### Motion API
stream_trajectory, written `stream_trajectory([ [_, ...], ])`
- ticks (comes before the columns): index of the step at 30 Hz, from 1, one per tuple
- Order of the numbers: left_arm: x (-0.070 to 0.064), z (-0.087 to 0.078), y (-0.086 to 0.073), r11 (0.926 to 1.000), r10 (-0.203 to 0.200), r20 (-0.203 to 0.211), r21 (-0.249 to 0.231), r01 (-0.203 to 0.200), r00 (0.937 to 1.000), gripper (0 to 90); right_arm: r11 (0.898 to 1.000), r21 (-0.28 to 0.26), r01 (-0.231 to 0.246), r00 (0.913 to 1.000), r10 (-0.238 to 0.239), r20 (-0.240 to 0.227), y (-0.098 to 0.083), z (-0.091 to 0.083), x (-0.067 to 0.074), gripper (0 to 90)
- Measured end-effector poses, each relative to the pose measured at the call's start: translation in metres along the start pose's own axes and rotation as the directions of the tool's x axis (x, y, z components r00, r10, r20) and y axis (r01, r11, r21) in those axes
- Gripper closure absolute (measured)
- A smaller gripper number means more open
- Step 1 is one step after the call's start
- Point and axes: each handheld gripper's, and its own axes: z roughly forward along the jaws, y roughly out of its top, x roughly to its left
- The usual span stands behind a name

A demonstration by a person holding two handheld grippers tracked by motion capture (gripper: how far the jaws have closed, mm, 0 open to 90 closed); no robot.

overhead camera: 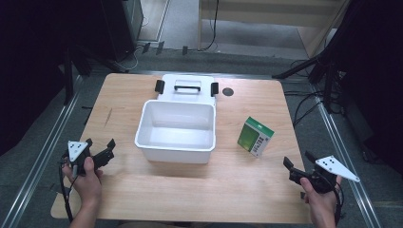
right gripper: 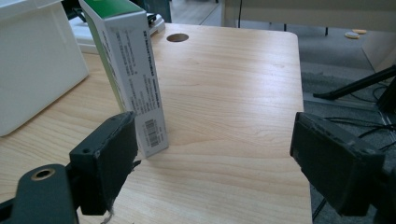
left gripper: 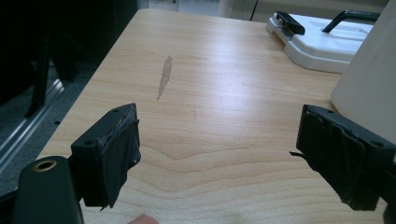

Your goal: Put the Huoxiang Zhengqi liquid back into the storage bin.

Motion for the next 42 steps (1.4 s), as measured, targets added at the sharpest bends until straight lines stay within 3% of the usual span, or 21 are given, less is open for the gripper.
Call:
stream_trajectory([
  [2, 0.003, -0.001, 0.0, 0.9999, -0.017, 0.022, -0.002, 0.017, 0.9996, 14.3, 1.0, 0.017, 0.011, 0.9999, -0.011, -0.012, 0.007, 0.001, 0.001, 15.5],
  [4, 0.003, -0.001, 0.0, 0.9998, -0.019, 0.016, -0.003, 0.019, 0.9997, 14.3, 0.999, 0.048, 0.025, 0.9997, -0.024, -0.009, 0.014, 0.002, 0.002, 15.8],
  [8, -0.003, 0.0, 0.0, 0.9995, 0.033, -0.005, 0.002, -0.033, 0.9995, 14.4, 0.992, 0.113, 0.053, 0.9985, -0.052, -0.014, 0.027, 0.008, 0.004, 16.3],
  [13, 0.0, -0.002, -0.001, 0.9998, 0.012, -0.006, -0.014, -0.012, 0.9999, 14.1, 0.975, 0.197, 0.105, 0.9942, -0.099, -0.041, 0.044, 0.014, 0.008, 16.4],
  [19, 0.003, -0.002, 0.0, 0.9997, -0.017, -0.013, -0.019, 0.017, 0.9998, 14.2, 0.95, 0.267, 0.162, 0.9866, -0.15, -0.065, 0.064, 0.022, 0.013, 16.4],
  [20, 0.003, -0.002, 0.0, 0.9997, -0.017, -0.013, -0.019, 0.017, 0.9998, 14.2, 0.95, 0.267, 0.162, 0.9866, -0.15, -0.065, 0.064, 0.022, 0.013, 16.4],
  [21, 0.003, -0.002, 0.0, 0.9997, -0.015, -0.015, -0.018, 0.015, 0.9998, 14.2, 0.938, 0.291, 0.188, 0.982, -0.174, -0.074, 0.072, 0.025, 0.015, 16.4],
  [23, 0.003, -0.002, 0.0, 0.9996, -0.018, -0.013, -0.02, 0.018, 0.9997, 14.3, 0.926, 0.313, 0.212, 0.9771, -0.193, -0.089, 0.079, 0.028, 0.018, 16.6],
  [28, 0.001, -0.002, 0.0, 0.9999, -0.003, -0.023, -0.011, 0.002, 0.9997, 14.3, 0.864, 0.398, 0.308, 0.9502, -0.261, -0.171, 0.097, 0.04, 0.028, 16.4],
  [29, 0.001, -0.002, 0.0, 0.9999, -0.003, -0.023, -0.011, 0.002, 0.9997, 14.4, 0.864, 0.398, 0.308, 0.9502, -0.261, -0.171, 0.097, 0.04, 0.028, 16.4],
  [30, 0.001, -0.001, 0.0, 1.0, -0.002, -0.026, -0.007, 0.001, 0.9997, 14.4, 0.835, 0.431, 0.342, 0.9391, -0.285, -0.192, 0.103, 0.046, 0.032, 16.3],
  [33, 0.002, -0.001, 0.0, 0.9999, -0.012, -0.024, -0.002, 0.012, 0.9996, 14.5, 0.79, 0.468, 0.395, 0.9183, -0.33, -0.219, 0.11, 0.056, 0.038, 18.3],
  [35, 0.002, -0.001, 0.0, 0.9999, -0.014, -0.023, -0.002, 0.014, 0.9996, 14.5, 0.769, 0.483, 0.419, 0.9079, -0.343, -0.241, 0.114, 0.062, 0.041, 19.6],
  [36, 0.003, -0.001, 0.0, 0.9999, -0.015, -0.023, -0.001, 0.015, 0.9996, 14.5, 0.759, 0.502, 0.415, 0.9098, -0.335, -0.246, 0.116, 0.064, 0.043, 19.9],
  [40, 0.003, 0.0, 0.001, 0.9997, -0.024, -0.023, 0.002, 0.024, 0.9995, 14.5, 0.715, 0.537, 0.447, 0.8944, -0.342, -0.288, 0.125, 0.075, 0.05, 21.6],
  [41, 0.003, 0.0, 0.001, 0.9997, -0.024, -0.023, 0.002, 0.024, 0.9995, 14.5, 0.715, 0.537, 0.447, 0.8944, -0.342, -0.288, 0.125, 0.075, 0.05, 21.6],
  [42, 0.003, 0.0, 0.001, 0.9997, -0.022, -0.024, 0.007, 0.023, 0.9995, 14.5, 0.69, 0.559, 0.459, 0.8881, -0.348, -0.301, 0.129, 0.08, 0.053, 22.5],
])
